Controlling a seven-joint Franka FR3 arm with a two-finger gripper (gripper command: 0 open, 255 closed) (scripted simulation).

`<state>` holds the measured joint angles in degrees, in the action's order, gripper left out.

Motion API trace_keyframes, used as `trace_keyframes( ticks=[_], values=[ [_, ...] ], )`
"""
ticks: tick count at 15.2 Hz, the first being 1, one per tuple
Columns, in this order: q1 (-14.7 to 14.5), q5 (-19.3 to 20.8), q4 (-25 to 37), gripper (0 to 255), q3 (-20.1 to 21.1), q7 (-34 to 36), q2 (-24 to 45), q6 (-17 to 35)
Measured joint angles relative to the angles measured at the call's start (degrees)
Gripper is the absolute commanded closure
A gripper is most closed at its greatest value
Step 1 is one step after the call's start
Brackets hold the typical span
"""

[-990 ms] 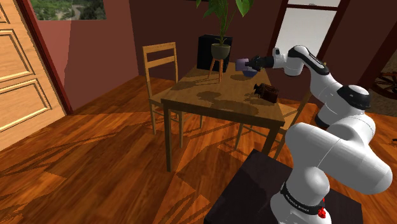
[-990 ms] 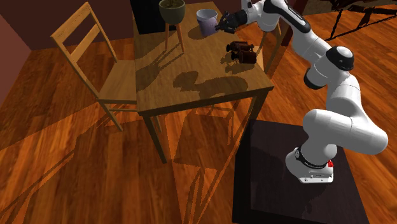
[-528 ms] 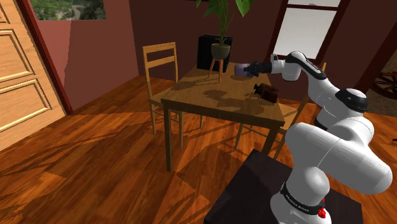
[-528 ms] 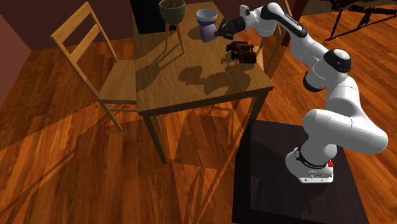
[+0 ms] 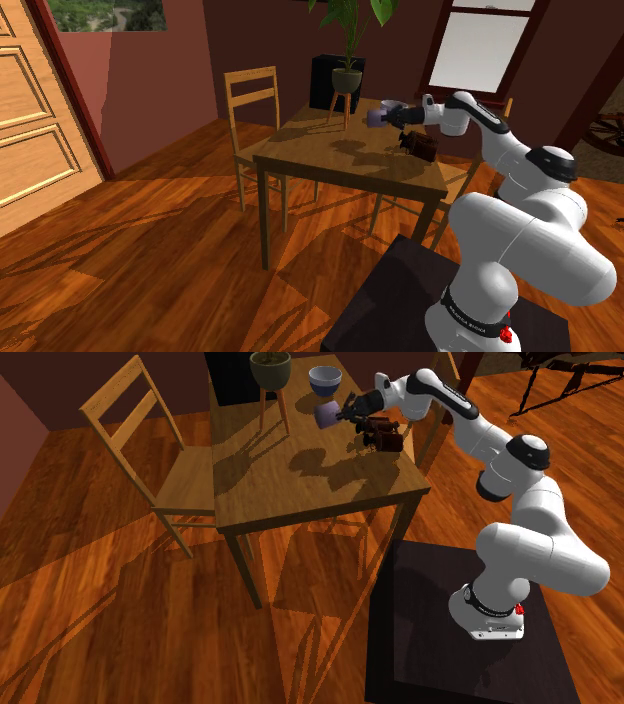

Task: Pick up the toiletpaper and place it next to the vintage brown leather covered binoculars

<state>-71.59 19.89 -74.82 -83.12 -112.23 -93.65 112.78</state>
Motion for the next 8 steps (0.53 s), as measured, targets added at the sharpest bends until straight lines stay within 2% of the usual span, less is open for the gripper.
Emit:
trace_keyframes(
  ticks=[8],
  values=[
    [0.19,0.75,-0.23,255,-1.10,-2.51,-2.08,0.67]
  ],
)
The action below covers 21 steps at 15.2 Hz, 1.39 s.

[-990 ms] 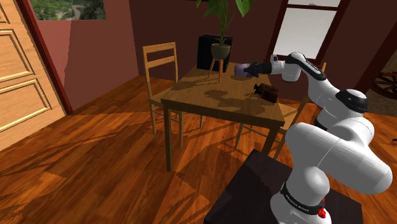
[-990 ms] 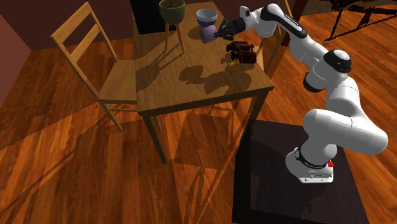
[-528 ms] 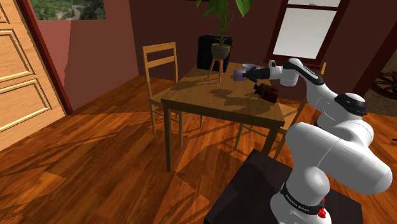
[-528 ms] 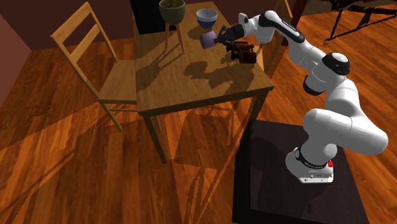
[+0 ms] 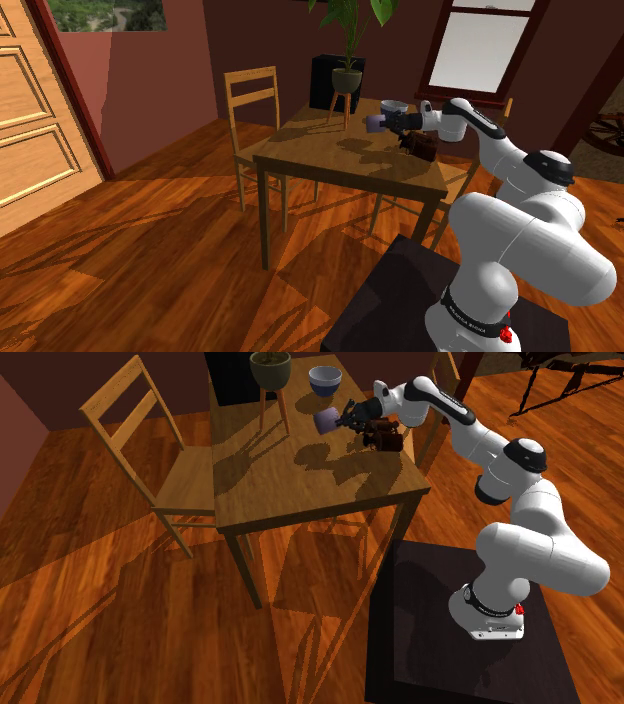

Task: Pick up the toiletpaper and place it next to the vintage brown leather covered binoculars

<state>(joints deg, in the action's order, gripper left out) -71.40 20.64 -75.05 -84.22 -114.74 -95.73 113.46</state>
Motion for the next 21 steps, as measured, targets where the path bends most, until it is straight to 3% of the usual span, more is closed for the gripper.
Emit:
trace_keyframes(
  ticks=[5,6,12,17,21],
  values=[
    [-0.20,0.01,0.10,255,0.03,-0.07,0.00,0.09],
    [-0.08,0.03,-0.03,0,0.03,-0.11,-0.05,0.17],
    [0.25,0.04,-0.59,0,0.02,0.09,-0.02,0.35],
    [1.32,-2.04,2.63,0,0.37,-1.09,0.42,-4.92],
    [1.75,-1.72,3.14,0,-0.14,-1.27,0.93,-5.36]
  ],
)
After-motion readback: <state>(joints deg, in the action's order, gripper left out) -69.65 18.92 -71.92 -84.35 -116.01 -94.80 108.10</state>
